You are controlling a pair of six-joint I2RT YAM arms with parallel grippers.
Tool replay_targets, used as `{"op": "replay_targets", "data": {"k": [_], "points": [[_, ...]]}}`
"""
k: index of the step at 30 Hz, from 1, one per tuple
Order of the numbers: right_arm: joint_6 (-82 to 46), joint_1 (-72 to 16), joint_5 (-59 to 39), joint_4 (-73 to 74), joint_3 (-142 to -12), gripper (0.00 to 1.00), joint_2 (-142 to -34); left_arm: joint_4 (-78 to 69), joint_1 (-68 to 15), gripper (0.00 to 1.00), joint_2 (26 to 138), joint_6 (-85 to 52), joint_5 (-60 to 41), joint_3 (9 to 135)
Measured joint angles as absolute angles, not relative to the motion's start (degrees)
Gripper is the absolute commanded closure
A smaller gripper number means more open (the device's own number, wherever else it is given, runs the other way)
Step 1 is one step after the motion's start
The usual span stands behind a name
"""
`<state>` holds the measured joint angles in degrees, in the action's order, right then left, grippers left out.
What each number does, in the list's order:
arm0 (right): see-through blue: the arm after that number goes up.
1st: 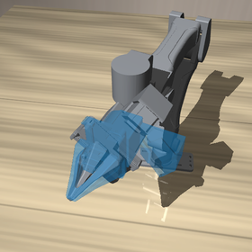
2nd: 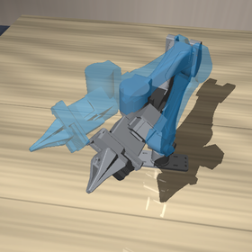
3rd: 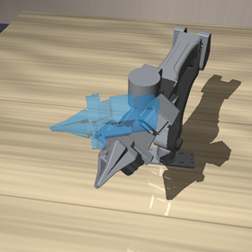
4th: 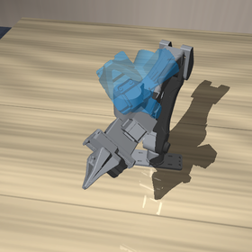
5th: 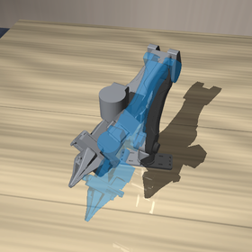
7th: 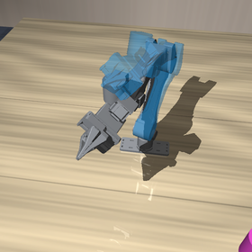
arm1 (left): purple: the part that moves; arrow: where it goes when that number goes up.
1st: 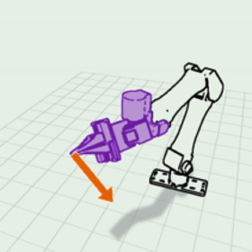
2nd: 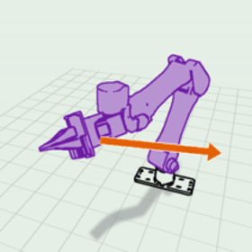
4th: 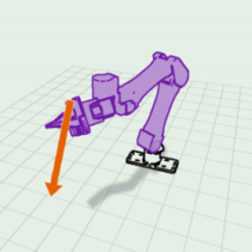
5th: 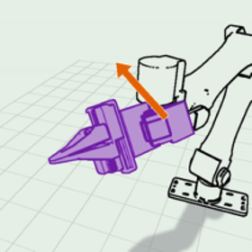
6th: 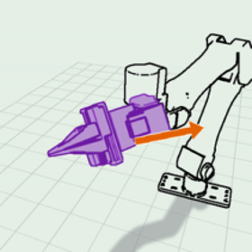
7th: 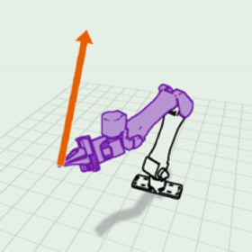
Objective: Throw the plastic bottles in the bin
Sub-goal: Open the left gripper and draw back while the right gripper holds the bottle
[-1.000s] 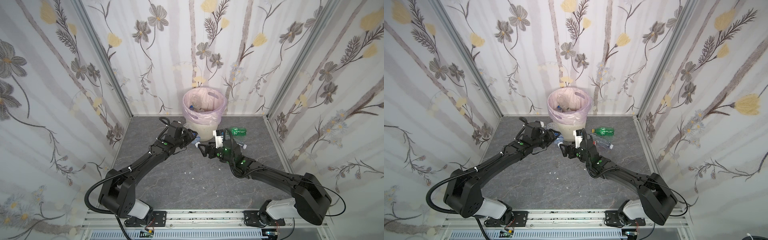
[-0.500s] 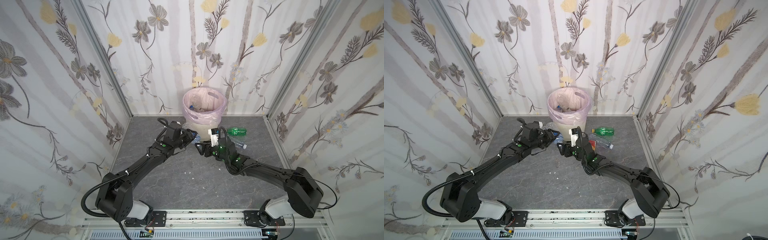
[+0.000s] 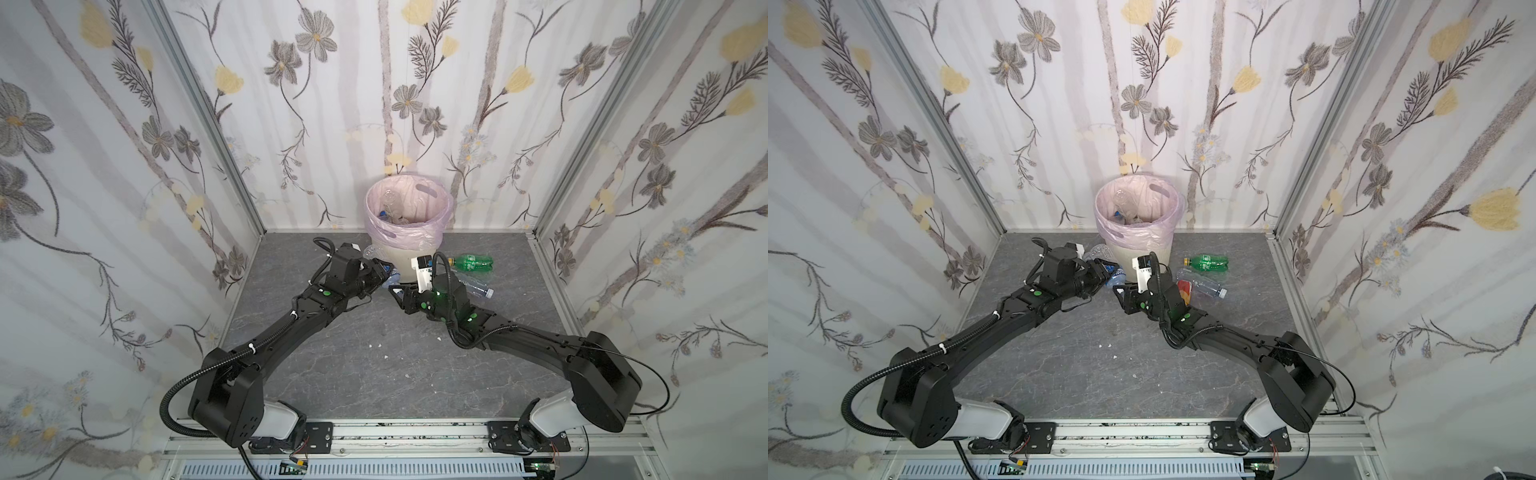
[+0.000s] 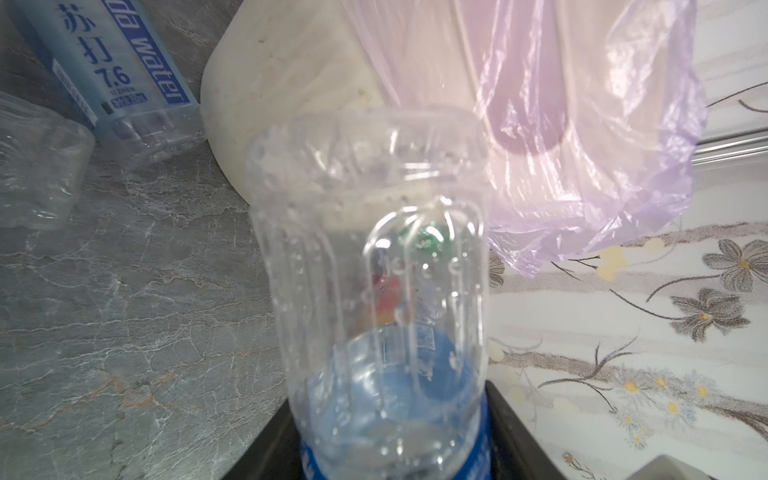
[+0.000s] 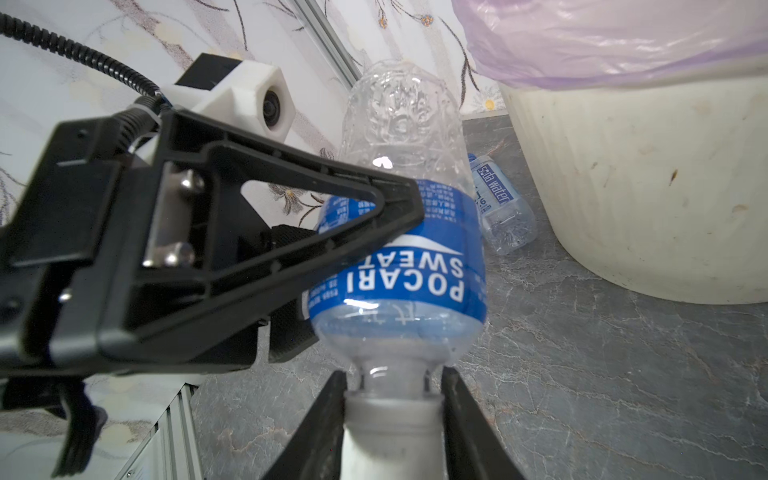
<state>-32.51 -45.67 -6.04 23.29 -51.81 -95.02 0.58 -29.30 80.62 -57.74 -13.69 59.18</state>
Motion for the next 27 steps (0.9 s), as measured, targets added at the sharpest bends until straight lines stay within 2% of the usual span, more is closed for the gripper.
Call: {"op": "replay_targets", "data": {"k": [5, 11, 12, 22, 27], "points": [[-32.5, -45.7, -6.3, 23.2, -51.8, 0.71, -95.0, 0.2, -29.3, 0.29, 80.2, -58.3, -13.6, 58.6], [-32.6, -45.6, -4.6, 21.3, -51.9, 0.72, -94.8, 0.3, -29.1, 0.02, 78.7, -58.5, -13.7, 58.4], [-32.5, -45.6, -4.1, 20.4, -52.1, 0.72, -94.6, 0.3, -28.8, 0.00, 78.1, -58.5, -13.7, 58.4], [-28.9, -45.1, -0.1, 12.7, -58.0, 0.72, -87.7, -0.2, -27.3, 0.00, 70.5, -54.2, -13.0, 63.5], [-25.0, -43.0, 2.8, 8.7, -63.8, 0.73, -84.8, -0.4, -27.2, 0.00, 70.5, -51.4, -12.6, 66.8]]}}
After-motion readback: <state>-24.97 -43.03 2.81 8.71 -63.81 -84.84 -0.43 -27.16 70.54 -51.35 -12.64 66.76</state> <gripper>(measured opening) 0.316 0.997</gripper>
